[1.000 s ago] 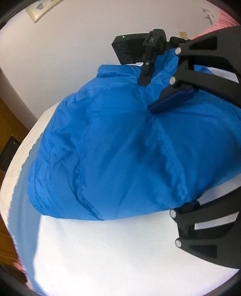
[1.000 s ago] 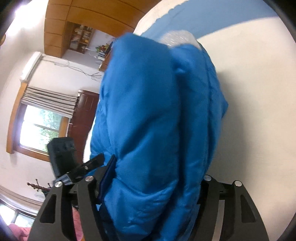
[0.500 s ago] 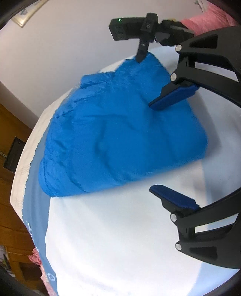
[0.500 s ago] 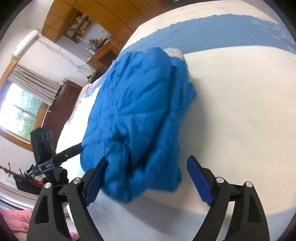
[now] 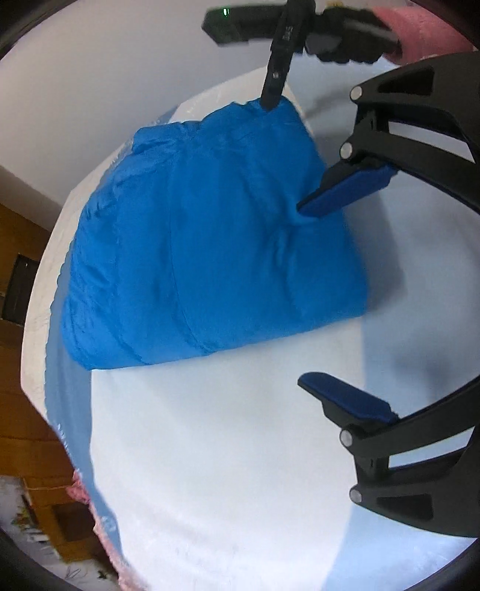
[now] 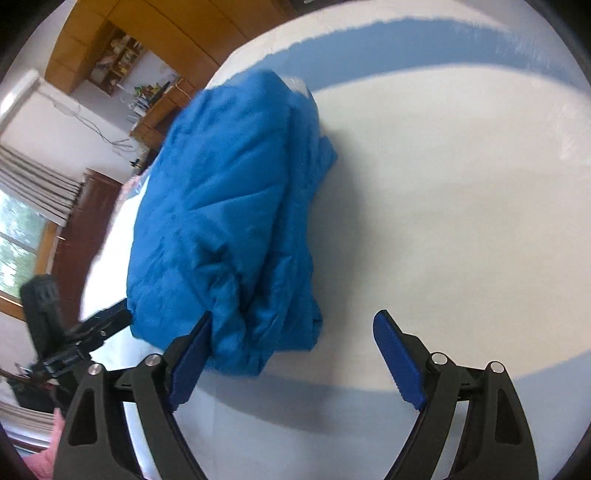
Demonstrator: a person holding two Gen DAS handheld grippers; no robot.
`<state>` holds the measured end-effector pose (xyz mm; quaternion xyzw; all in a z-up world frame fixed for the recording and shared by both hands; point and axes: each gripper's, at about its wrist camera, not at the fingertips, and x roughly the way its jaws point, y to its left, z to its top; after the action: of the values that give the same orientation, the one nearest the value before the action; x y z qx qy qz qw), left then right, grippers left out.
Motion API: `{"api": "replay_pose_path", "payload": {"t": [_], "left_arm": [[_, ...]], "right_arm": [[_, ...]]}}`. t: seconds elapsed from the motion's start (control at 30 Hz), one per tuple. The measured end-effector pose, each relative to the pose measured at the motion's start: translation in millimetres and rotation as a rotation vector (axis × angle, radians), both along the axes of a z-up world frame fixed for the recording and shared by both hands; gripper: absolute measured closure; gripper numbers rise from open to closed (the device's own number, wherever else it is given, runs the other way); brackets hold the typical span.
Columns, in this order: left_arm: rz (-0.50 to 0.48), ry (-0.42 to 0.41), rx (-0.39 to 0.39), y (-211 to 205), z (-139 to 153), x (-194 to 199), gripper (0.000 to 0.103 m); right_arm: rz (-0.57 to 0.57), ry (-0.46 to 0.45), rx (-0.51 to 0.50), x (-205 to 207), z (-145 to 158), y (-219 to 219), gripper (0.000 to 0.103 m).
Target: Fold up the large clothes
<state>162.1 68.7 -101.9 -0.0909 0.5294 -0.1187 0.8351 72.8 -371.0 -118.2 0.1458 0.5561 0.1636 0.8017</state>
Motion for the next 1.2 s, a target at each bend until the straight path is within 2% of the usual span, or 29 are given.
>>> {"api": "replay_pose_path", "payload": {"t": [0.07,0.2,0.27,0.4,0.53,0.63,0.9,1.2], "left_arm": [[0.019,0.002,0.025,-9,10,-4,0.013],[0.053,0.018,0.092,-27,27,-13,0.011],[0.064,-0.001,0.114,-34,40,-26,0.011],[0.109,-0.057,0.134,-40,59,-50,0.008],[0.125,-0.041,0.132,-48,73,-55,0.007],[0.142,-0.024,0.151,-52,77,-59,0.007],[0.157,-0.040,0.254,-59,94,-86,0.007],[0.159,-0.061,0.244,-62,107,-101,0.007]], "right_arm": [[-0.004,-0.021,-0.059,-16,15,0,0.004],[0.004,-0.028,-0.179,-44,41,11,0.004],[0.009,-0.043,-0.217,-51,56,31,0.004],[0.021,-0.091,-0.244,-72,83,45,0.004],[0.027,-0.119,-0.271,-66,110,70,0.004],[0.026,-0.124,-0.305,-69,114,80,0.004],[0.027,-0.131,-0.269,-85,124,78,0.004],[0.026,-0.138,-0.284,-92,128,79,0.004]]}}
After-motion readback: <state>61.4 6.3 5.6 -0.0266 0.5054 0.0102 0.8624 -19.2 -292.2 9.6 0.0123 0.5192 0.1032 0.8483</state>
